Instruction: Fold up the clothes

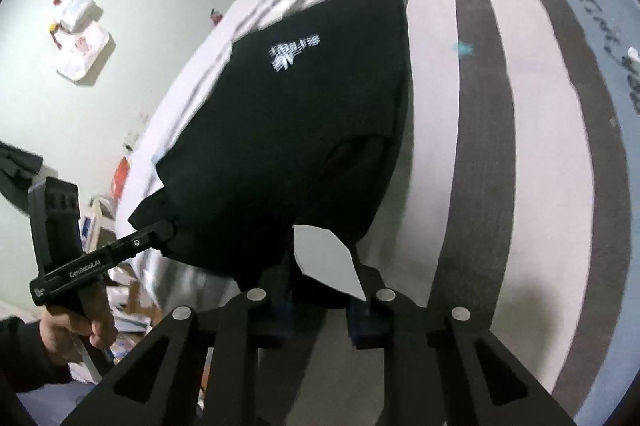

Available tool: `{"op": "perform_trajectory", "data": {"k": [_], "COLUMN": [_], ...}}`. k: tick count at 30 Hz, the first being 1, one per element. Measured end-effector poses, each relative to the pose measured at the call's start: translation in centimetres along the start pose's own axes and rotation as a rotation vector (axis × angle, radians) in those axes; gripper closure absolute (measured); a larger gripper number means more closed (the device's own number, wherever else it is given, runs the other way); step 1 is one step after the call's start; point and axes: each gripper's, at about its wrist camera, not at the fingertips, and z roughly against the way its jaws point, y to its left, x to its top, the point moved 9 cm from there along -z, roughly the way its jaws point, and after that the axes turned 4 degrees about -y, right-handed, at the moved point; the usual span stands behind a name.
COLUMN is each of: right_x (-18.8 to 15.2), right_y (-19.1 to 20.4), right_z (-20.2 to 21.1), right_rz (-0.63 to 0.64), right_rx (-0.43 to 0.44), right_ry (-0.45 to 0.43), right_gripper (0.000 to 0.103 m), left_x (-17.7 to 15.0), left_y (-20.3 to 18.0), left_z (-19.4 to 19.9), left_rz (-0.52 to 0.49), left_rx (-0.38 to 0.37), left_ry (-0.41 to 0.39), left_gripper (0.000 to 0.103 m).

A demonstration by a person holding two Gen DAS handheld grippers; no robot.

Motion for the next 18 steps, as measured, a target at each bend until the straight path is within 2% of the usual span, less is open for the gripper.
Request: {"op": "perform_trajectory", "data": {"k": [5, 7, 10, 15, 18], "right_x": [3.7, 6.2, 10.2, 16.7, 20.6], "right_y": [1.6, 1.0, 0.1, -1.3, -2.2], "right_z": [3.6, 2.5, 0.8, -2.2, -4.0], "right_rz": [0.0, -0.014, -0.037, -0.073, -0.095], "right_rx": [0.021, 0.015, 0.006, -0.011, -0.021], "right_ry": [-0.071, -0.07, -0.065, -0.058, -0.054], "right_gripper": [0.086, 0.086, 0.086, 0.086, 0.086], "left_x": [5.9, 7.9, 11.8, 17.8, 19.7], "left_y": [-1.5, -1.4, -1.5, -0.3, 1.4], "left_z": [1.5, 2.1, 1.1, -4.0, -7.9], "left_rz": [-0.015, -0.03, -0.044, -0.043, -0.05], "left_rx": [-0.026, -0.027, -0.017, 0.011, 0.048], "left_ry": [-0.066, -0.083, -0.098, -0.085, -0.057], "left_gripper": [0.089, 0.089, 0.089, 0.089, 0.089]}}
